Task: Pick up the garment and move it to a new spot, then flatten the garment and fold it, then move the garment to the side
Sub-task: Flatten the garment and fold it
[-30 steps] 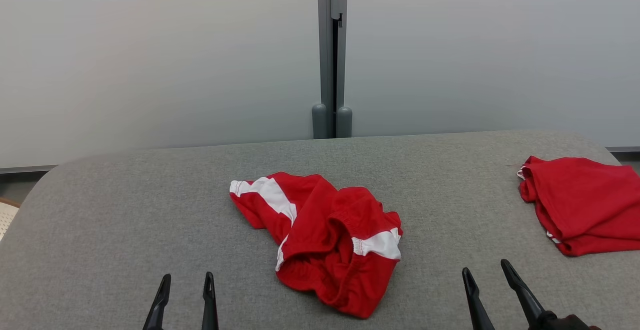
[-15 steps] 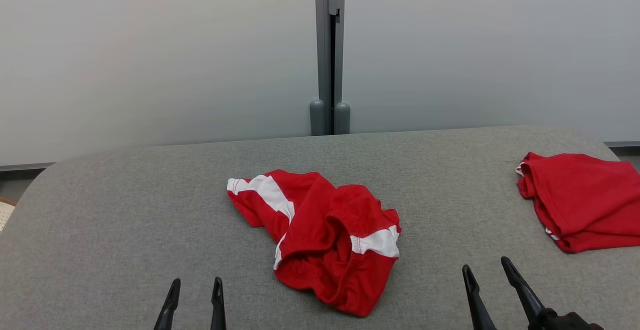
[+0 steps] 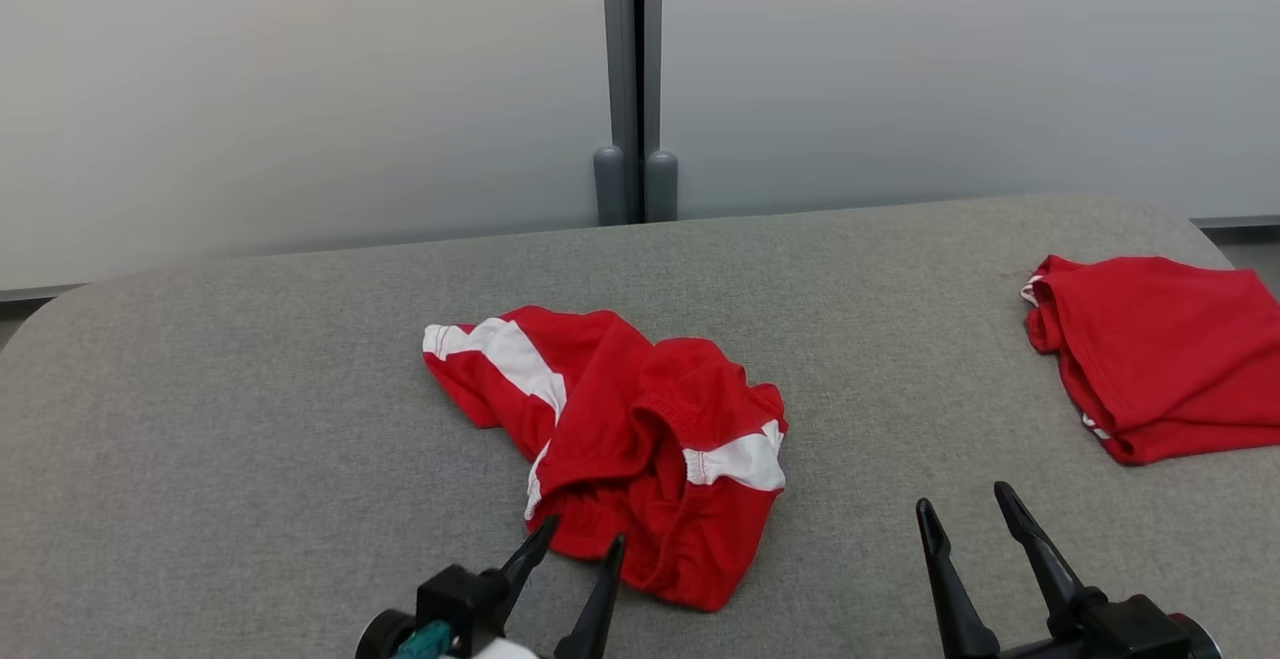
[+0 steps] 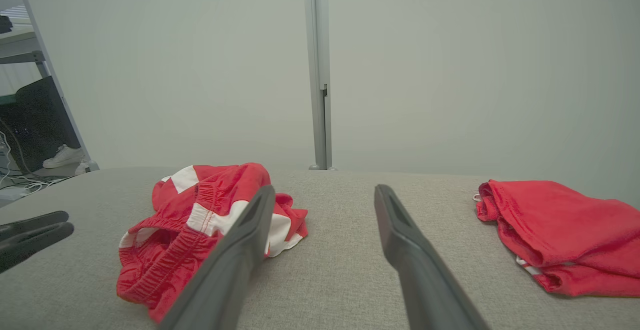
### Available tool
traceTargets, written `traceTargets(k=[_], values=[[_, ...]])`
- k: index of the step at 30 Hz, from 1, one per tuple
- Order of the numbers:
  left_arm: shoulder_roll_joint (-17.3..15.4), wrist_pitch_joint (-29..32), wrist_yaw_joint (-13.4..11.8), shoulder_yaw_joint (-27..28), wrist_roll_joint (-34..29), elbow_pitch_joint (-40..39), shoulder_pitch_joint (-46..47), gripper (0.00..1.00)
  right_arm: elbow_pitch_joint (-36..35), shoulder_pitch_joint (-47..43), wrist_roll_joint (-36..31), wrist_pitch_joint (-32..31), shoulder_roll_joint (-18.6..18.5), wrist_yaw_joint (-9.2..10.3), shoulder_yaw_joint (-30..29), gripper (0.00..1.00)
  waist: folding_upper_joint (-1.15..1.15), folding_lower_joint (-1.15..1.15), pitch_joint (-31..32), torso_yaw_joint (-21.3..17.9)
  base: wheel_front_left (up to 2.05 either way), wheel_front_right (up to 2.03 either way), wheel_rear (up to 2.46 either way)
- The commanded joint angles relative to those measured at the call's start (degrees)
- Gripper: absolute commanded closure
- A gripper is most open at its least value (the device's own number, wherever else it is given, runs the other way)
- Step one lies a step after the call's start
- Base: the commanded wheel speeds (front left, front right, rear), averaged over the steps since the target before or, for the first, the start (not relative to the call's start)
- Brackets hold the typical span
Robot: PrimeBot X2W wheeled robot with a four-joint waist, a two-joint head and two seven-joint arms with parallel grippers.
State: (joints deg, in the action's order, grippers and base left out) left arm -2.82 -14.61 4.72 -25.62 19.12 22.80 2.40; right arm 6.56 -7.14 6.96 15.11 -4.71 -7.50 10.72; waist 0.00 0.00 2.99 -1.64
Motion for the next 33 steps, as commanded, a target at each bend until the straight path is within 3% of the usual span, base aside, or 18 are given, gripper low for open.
traceTargets(k=[1,6,11,21,23,24,30,33], values=[[-0.2,0.1,0.2,-0.4,1.3,0.1,1.8,0.00,-0.1,0.6,0.2,0.0,-0.3,0.02,0.0,0.00,0.00,0.00,-0.7,-0.6,0.00,0.00,0.00],[-0.2,1.5,1.0,-7.8,9.1,3.5,9.1,0.00,-0.3,1.4,0.3,0.0,-0.6,0.02,0.2,0.00,0.00,0.00,-2.7,-2.1,0.00,0.00,0.00],[-0.2,5.1,0.1,-12.9,14.7,6.8,14.8,0.00,-0.6,2.2,0.4,0.0,-0.7,0.02,0.5,0.00,0.00,0.00,-4.7,-3.6,0.00,0.00,0.00],[-0.2,5.6,-2.9,-16.6,18.0,12.4,22.5,0.00,-0.8,4.5,0.5,0.0,-0.7,0.02,0.6,0.00,0.00,0.00,-8.6,-5.5,0.00,0.00,0.00],[-0.2,5.9,-2.7,-17.3,18.6,13.2,23.3,0.58,-0.9,4.6,0.5,0.0,-0.6,0.02,0.4,0.00,0.00,0.00,-8.8,-5.7,0.00,0.00,0.00],[-0.2,5.8,-2.6,-17.5,18.9,13.5,23.5,1.00,-0.9,4.7,0.5,0.0,-0.6,0.02,0.3,0.00,0.00,0.00,-8.8,-5.8,0.00,0.00,0.00],[-0.2,5.7,-3.1,-18.6,20.8,13.2,23.8,1.00,-0.8,3.9,0.5,0.0,-0.4,0.02,0.1,0.00,0.00,0.00,-7.9,-6.3,0.00,0.00,0.00],[-0.2,6.2,-2.1,-19.1,21.5,11.3,24.6,1.00,-0.7,3.7,0.6,0.0,-0.2,0.02,0.0,0.00,0.00,0.00,-7.1,-6.5,0.00,0.00,0.00]])
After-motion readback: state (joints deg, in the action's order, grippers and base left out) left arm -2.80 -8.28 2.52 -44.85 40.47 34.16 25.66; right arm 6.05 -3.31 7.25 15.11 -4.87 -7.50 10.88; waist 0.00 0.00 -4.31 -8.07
